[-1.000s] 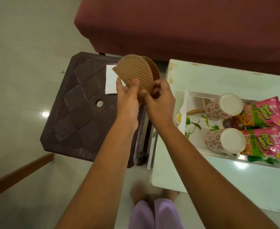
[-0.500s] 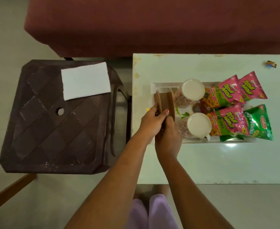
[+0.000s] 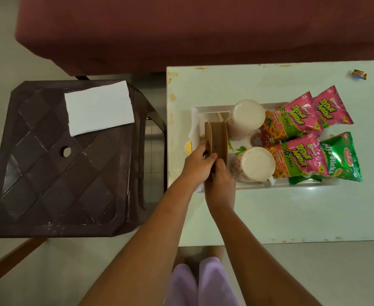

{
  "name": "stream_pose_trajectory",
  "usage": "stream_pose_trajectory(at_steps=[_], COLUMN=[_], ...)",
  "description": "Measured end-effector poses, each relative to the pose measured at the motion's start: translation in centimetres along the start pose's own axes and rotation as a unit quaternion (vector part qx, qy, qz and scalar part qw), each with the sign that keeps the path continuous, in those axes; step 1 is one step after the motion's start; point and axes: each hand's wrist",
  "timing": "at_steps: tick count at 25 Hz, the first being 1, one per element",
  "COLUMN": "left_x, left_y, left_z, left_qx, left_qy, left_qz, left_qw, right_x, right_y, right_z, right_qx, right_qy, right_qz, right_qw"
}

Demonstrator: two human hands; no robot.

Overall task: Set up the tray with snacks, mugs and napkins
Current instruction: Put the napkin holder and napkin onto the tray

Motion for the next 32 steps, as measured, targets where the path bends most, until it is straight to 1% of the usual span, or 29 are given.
stream_pose_trajectory(at_steps=[2,3,4,6,7,8,10,12,13,14,16,18,19,21,23,25,27,29,30,32], left_x=[0.4,0.8,1.4,3.4,4.6,6.2,9.9,14.2,16.5,18.5,21.6,22.9,22.9,22.8,22.9,23.4,23.7,23.6,23.4,22.6], left_y=[-0.5,-1.0,-1.5,-2.6,-3.3,-4.0,-5.3,-6.2,-6.4,-6.5,-6.3,-6.1,-6.0,-5.7,-5.5,-5.7,-5.9,-6.3,-6.3,-6.4], left_z=[-0.4,-0.8,-1.1,-1.8,-2.1,-2.3,-2.2,-1.4,-0.7,0.0,1.6,2.7,2.9,2.9,2.6,2.3,2.0,1.8,1.7,1.4], left_qx=[-0.017,-0.038,-0.068,-0.141,-0.171,-0.194,-0.211,-0.186,-0.16,-0.128,-0.051,0.01,0.013,-0.015,-0.022,-0.019,-0.02,-0.007,-0.001,-0.011], left_qy=[-0.024,-0.049,-0.085,-0.166,-0.198,-0.218,-0.206,-0.161,-0.142,-0.127,-0.078,0.018,0.046,0.049,0.065,0.027,-0.063,-0.157,-0.192,-0.219], left_qz=[-0.008,-0.032,-0.071,-0.163,-0.203,-0.244,-0.344,-0.45,-0.484,-0.5,-0.484,-0.446,-0.433,-0.424,-0.425,-0.423,-0.408,-0.378,-0.357,-0.312], left_qw=[1.0,0.998,0.991,0.962,0.944,0.925,0.891,0.859,0.849,0.847,0.87,0.895,0.9,0.904,0.902,0.906,0.911,0.912,0.914,0.925], right_x=[0.2,0.3,0.4,0.4,0.3,0.0,-1.1,-2.5,-3.2,-3.7,-4.7,-5.4,-5.7,-6.1,-6.0,-5.9,-5.1,-4.0,-3.3,-1.8], right_y=[-0.1,-0.2,-0.3,-0.2,0.0,0.4,1.7,3.5,4.5,5.5,7.2,8.2,8.5,8.9,9.1,9.0,8.9,8.5,8.3,7.8], right_z=[0.5,1.1,2.0,4.5,6.0,7.9,11.6,14.9,16.3,17.2,18.6,19.3,19.4,19.8,20.1,20.2,19.7,18.8,18.1,16.6], right_qx=[-0.002,-0.004,-0.001,0.032,0.057,0.079,0.111,0.13,0.134,0.135,0.125,0.103,0.096,0.091,0.078,0.059,0.028,-0.014,-0.031,-0.051], right_qy=[0.031,0.054,0.085,0.145,0.163,0.175,0.18,0.159,0.143,0.125,0.084,0.058,0.049,0.031,0.027,0.058,0.162,0.29,0.318,0.352], right_qz=[-0.028,-0.06,-0.093,-0.127,-0.118,-0.09,-0.012,0.056,0.081,0.1,0.131,0.143,0.137,0.111,0.086,0.085,0.125,0.199,0.226,0.266], right_qw=[0.999,0.997,0.992,0.981,0.978,0.977,0.977,0.977,0.977,0.978,0.98,0.983,0.985,0.989,0.993,0.993,0.978,0.936,0.92,0.896])
Point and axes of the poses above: each hand's wrist, its own y-axis towards the middle knuckle, its own x-axis out of the back of the hand, z = x × y, and after that the axes turned 12 degrees about z, right-handed
